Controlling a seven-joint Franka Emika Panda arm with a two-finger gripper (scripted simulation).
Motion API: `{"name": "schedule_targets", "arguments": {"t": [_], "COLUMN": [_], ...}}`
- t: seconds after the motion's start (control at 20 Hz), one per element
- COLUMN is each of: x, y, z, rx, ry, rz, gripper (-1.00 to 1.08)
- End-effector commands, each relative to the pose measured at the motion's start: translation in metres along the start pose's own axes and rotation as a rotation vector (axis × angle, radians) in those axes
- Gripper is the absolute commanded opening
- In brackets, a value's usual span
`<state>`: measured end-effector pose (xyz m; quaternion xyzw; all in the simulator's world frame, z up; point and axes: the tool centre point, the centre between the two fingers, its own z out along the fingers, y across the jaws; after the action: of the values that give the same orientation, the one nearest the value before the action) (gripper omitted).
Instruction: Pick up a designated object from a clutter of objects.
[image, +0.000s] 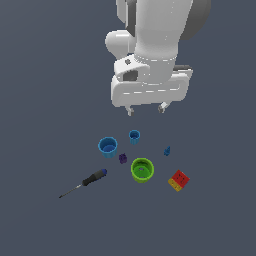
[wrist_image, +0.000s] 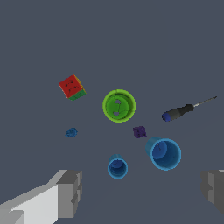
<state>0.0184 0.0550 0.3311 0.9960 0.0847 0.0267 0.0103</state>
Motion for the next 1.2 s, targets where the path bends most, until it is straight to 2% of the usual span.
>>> {"name": "schedule_targets", "arguments": {"t": [0.0,0.7,1.15], "x": [0.01,0.082,0.114], "y": [-0.005,-0.062,-0.107], "z": [0.009,0.103,0.18], "rx": [-0.002,-0.002,0.015], "ry": [-0.003,-0.025,-0.036], "rz": [-0.027,-0.262,-0.415], "gripper": [1.0,1.0,1.0]}}
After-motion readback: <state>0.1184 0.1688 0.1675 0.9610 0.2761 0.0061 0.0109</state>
